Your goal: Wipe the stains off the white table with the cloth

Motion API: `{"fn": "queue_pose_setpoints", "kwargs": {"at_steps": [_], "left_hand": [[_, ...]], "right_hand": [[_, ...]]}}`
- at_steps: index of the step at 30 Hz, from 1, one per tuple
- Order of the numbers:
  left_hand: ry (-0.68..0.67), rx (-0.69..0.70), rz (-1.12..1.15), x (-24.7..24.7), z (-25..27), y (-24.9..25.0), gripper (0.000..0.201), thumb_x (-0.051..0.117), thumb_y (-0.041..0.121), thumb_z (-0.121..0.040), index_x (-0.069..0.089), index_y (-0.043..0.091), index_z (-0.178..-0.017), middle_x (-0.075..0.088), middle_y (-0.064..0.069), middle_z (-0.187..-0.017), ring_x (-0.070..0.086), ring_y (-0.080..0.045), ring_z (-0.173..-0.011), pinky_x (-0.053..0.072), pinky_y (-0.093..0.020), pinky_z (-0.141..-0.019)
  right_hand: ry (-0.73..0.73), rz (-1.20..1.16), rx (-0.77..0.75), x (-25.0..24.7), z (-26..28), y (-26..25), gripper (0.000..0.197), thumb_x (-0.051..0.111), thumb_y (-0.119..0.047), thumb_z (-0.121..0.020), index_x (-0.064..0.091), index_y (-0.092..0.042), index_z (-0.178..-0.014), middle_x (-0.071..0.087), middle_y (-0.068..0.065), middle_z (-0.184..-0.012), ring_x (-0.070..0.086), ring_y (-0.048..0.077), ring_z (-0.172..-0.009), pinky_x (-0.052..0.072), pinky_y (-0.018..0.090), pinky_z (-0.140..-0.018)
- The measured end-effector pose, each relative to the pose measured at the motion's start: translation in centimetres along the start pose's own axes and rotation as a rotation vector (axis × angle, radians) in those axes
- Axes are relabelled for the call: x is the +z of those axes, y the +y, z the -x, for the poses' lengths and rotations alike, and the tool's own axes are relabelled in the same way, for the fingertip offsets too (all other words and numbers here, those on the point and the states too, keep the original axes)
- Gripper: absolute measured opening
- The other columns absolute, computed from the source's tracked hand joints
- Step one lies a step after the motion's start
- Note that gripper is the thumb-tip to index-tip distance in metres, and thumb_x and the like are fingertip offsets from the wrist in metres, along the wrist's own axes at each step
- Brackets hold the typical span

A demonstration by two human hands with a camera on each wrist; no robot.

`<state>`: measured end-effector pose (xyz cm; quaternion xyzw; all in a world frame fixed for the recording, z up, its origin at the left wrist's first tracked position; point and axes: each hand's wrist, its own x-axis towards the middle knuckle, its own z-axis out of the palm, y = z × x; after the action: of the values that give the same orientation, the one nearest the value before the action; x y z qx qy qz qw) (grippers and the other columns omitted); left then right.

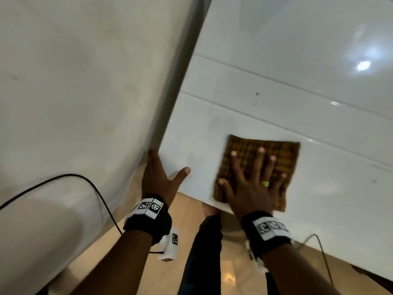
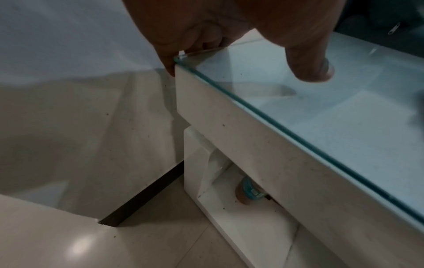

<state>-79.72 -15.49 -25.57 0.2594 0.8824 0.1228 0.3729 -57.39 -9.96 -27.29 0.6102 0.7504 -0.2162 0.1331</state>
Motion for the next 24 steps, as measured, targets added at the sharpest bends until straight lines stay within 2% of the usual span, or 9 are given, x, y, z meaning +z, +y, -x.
{"fn": "queue_pose_setpoints", "kwargs": {"at_steps": [3, 5, 7, 9, 12, 15, 17, 20, 24], "left_hand": [[-0.061, 0.068, 0.057, -0.7, -0.5, -0.6, 0.08, 0.042, 0.049, -0.099, -0.004, 0.02, -0.158, -0.003, 0.001, -0.167, 0.003, -0.016, -0.154, 0.009, -0.038, -0.126], [-0.119, 0.063, 0.107, -1.6, -0.5, -0.9, 0.067, 0.031, 0.047, -0.103, -0.001, 0.027, -0.158, 0.001, 0.004, -0.167, 0.008, -0.015, -0.154, 0.015, -0.039, -0.125], [-0.119, 0.004, 0.148, -2.5, -0.5, -1.1, 0.058, 0.029, 0.046, -0.104, 0.009, 0.034, -0.158, 0.018, 0.003, -0.165, 0.025, -0.018, -0.15, 0.024, -0.03, -0.118], [-0.095, -0.054, 0.222, -2.6, -0.5, -1.0, 0.053, 0.03, 0.044, -0.105, 0.019, 0.035, -0.156, 0.035, 0.0, -0.159, 0.038, -0.019, -0.143, 0.027, -0.021, -0.106], [-0.036, -0.059, 0.313, -2.7, -0.6, -1.0, 0.054, 0.035, 0.047, -0.104, 0.024, 0.035, -0.155, 0.041, 0.0, -0.155, 0.043, -0.021, -0.14, 0.034, -0.026, -0.108], [-0.047, -0.054, 0.245, -2.3, -0.9, -1.4, 0.059, 0.035, 0.044, -0.104, 0.014, 0.031, -0.158, 0.037, -0.004, -0.158, 0.044, -0.026, -0.139, 0.038, -0.035, -0.112], [-0.051, 0.035, 0.099, -1.8, -0.7, -1.5, 0.071, 0.034, 0.05, -0.101, 0.001, 0.025, -0.159, 0.015, -0.007, -0.166, 0.025, -0.027, -0.15, 0.031, -0.044, -0.12], [-0.04, 0.34, -0.295, 0.1, 0.6, -0.4, 0.078, 0.025, 0.054, -0.097, -0.008, 0.016, -0.157, -0.023, -0.003, -0.164, -0.019, -0.024, -0.151, 0.0, -0.045, -0.124], [-0.175, 0.484, -0.507, 3.3, 3.4, 1.8, 0.075, 0.011, 0.06, -0.096, -0.022, 0.025, -0.153, -0.036, 0.003, -0.158, -0.028, -0.027, -0.149, -0.006, -0.051, -0.123]], "right_hand": [[0.013, -0.012, -0.193, 0.6, -2.8, -9.0, 0.076, 0.033, -0.075, -0.089, 0.007, -0.049, -0.155, -0.01, 0.011, -0.167, -0.013, 0.041, -0.151, -0.007, 0.071, -0.113], [0.008, -0.01, -0.314, 0.5, -4.2, -12.6, 0.073, 0.025, -0.075, -0.091, 0.009, -0.047, -0.156, -0.008, 0.011, -0.167, -0.011, 0.041, -0.151, -0.005, 0.072, -0.112], [0.01, 0.0, -0.365, 0.6, -4.6, -13.9, 0.071, 0.019, -0.075, -0.093, 0.01, -0.045, -0.156, -0.007, 0.01, -0.167, -0.011, 0.04, -0.152, -0.002, 0.071, -0.112], [0.013, 0.005, -0.412, 1.2, -3.9, -13.7, 0.071, 0.027, -0.073, -0.094, 0.011, -0.043, -0.157, -0.005, 0.011, -0.167, -0.009, 0.04, -0.152, -0.002, 0.071, -0.113], [0.017, 0.012, -0.538, 2.5, -1.6, -14.3, 0.075, 0.047, -0.067, -0.09, 0.023, -0.039, -0.156, 0.004, 0.01, -0.168, 0.0, 0.04, -0.152, 0.002, 0.07, -0.115], [0.015, 0.03, -0.554, 3.0, -0.9, -14.3, 0.068, 0.039, -0.062, -0.097, 0.019, -0.037, -0.157, 0.003, 0.006, -0.168, 0.0, 0.036, -0.153, 0.001, 0.068, -0.116], [0.007, 0.02, -0.555, 2.7, -0.6, -12.6, 0.065, 0.037, -0.058, -0.1, 0.015, -0.037, -0.158, 0.003, 0.001, -0.168, 0.001, 0.032, -0.154, 0.004, 0.067, -0.117], [0.009, 0.012, -0.436, 2.6, 1.4, -7.6, 0.061, 0.032, -0.058, -0.101, 0.016, -0.04, -0.157, 0.008, -0.001, -0.168, 0.004, 0.03, -0.154, 0.006, 0.067, -0.116], [0.018, 0.041, -0.128, 2.8, 5.5, 2.1, 0.063, 0.032, -0.058, -0.1, 0.015, -0.04, -0.157, 0.004, 0.004, -0.168, 0.003, 0.034, -0.153, 0.006, 0.069, -0.115]]}}
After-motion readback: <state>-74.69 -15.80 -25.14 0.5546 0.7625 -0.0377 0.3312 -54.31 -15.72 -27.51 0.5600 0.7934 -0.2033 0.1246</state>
